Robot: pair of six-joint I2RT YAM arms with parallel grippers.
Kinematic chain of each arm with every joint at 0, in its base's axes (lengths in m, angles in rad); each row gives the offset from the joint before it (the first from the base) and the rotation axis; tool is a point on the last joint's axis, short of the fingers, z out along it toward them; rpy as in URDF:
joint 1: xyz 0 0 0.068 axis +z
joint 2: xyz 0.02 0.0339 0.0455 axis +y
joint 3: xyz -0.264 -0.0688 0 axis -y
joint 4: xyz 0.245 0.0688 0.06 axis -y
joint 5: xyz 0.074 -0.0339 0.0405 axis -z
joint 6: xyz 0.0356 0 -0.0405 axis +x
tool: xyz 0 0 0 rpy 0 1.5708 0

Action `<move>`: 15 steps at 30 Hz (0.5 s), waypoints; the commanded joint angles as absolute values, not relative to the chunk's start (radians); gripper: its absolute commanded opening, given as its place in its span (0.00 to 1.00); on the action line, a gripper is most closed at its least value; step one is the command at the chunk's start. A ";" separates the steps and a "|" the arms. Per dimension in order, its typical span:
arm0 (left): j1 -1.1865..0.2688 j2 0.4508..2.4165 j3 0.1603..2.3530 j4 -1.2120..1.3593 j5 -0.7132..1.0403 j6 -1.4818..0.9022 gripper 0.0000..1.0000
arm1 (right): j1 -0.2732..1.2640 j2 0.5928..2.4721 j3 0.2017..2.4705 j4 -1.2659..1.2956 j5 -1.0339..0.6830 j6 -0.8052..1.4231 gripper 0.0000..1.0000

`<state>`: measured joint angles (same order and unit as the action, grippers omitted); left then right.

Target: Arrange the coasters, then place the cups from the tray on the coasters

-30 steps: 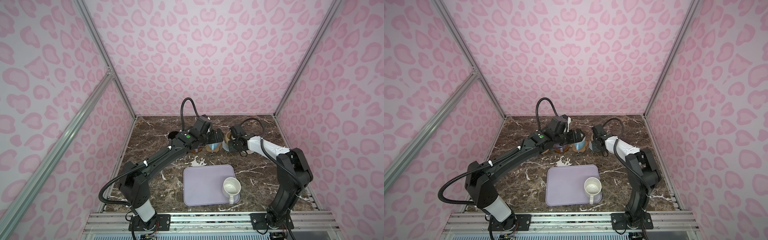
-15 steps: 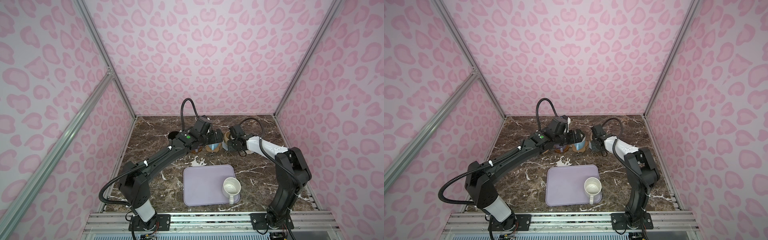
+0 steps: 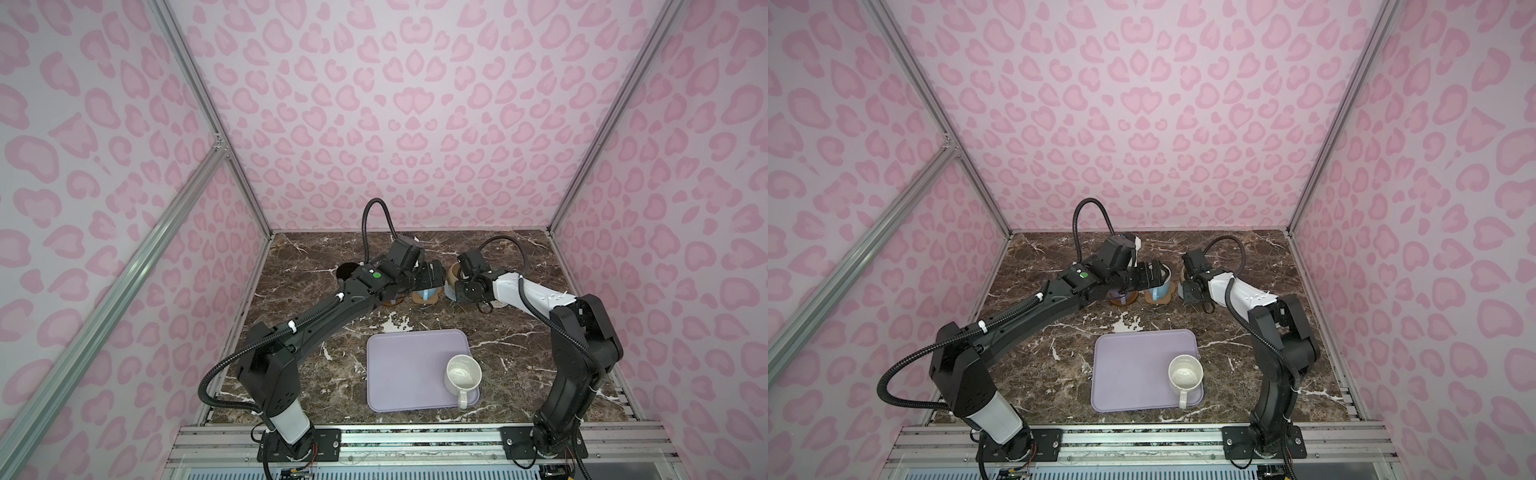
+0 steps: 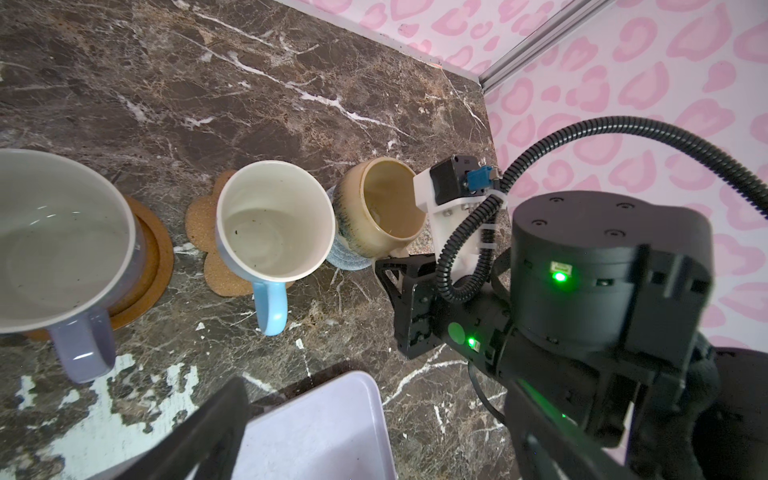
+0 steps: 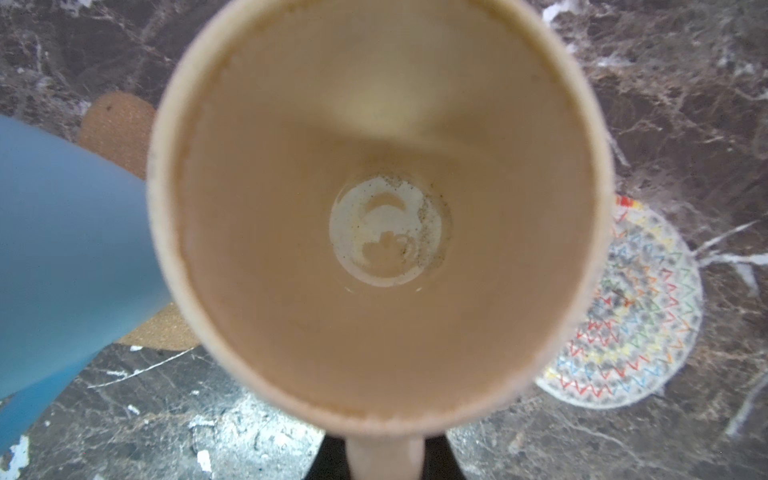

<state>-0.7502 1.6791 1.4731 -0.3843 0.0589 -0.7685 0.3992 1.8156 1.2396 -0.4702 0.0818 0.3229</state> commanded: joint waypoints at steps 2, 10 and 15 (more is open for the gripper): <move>-0.749 1.665 1.461 -0.336 0.051 -0.775 0.98 | 0.399 1.811 1.244 -0.487 0.099 0.332 0.18; -0.750 1.657 1.453 -0.335 0.050 -0.775 0.98 | 0.400 1.798 1.244 -0.497 0.108 0.336 0.28; -0.749 1.645 1.437 -0.326 0.051 -0.779 0.98 | 0.399 1.787 1.240 -0.502 0.107 0.339 0.34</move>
